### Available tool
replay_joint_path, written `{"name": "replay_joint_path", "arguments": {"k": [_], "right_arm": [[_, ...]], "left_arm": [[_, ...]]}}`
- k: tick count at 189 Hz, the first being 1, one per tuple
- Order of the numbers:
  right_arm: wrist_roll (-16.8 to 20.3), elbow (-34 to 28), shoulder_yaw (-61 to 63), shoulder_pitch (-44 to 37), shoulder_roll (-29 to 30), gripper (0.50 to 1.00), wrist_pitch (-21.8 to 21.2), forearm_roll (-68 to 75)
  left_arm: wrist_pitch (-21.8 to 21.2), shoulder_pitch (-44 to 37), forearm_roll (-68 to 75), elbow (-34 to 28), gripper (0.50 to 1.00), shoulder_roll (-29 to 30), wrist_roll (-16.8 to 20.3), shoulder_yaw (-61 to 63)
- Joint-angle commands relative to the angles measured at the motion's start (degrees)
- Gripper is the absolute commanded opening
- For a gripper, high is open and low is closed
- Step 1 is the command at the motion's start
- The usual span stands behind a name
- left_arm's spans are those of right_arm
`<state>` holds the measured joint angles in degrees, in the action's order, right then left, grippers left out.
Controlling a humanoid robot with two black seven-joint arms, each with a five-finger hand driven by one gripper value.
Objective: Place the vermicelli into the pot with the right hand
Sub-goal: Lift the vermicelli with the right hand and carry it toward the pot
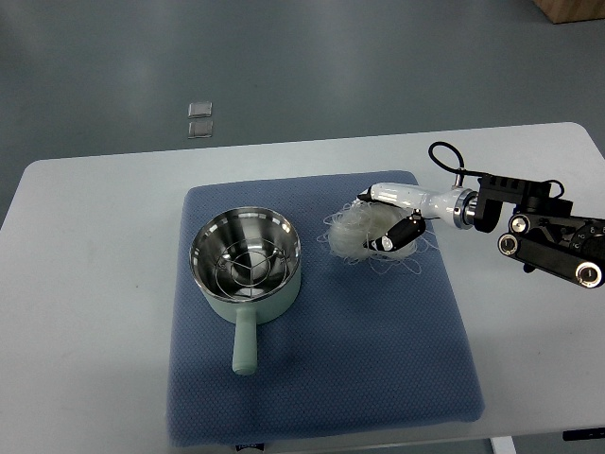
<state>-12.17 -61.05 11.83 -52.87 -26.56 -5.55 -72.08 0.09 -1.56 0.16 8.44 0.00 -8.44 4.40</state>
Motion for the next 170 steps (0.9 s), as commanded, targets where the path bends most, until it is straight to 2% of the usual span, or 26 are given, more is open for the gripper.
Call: {"name": "replay_joint_path", "arguments": {"k": [1, 44, 110, 134, 170], "right_arm": [[0.04, -0.21, 0.39, -1.45, 0.02, 0.500, -0.25, 0.18], [-0.31, -1.97, 1.44, -6.45, -2.62, 0.500, 0.02, 0.45], [-0.67, -7.42, 5.22, -12.08, -2.62, 0.500, -0.16, 1.94], [-0.67, -8.56, 5.31, -13.57, -0.51, 0.500, 0.02, 1.94], [-0.58, -8.65, 5.31, -15.07, 5.90, 0.500, 0.02, 1.77]], "left_arm": [[0.00, -0.03, 0.01, 0.00, 1.000, 0.00, 0.00, 0.00], [0.00, 0.06, 0.01, 0.00, 1.000, 0.00, 0.00, 0.00], [0.00, 0.06, 0.01, 0.00, 1.000, 0.00, 0.00, 0.00], [0.00, -0.03, 0.01, 0.00, 1.000, 0.00, 0.00, 0.00], [0.00, -0.02, 0.01, 0.00, 1.000, 0.00, 0.00, 0.00]]}}
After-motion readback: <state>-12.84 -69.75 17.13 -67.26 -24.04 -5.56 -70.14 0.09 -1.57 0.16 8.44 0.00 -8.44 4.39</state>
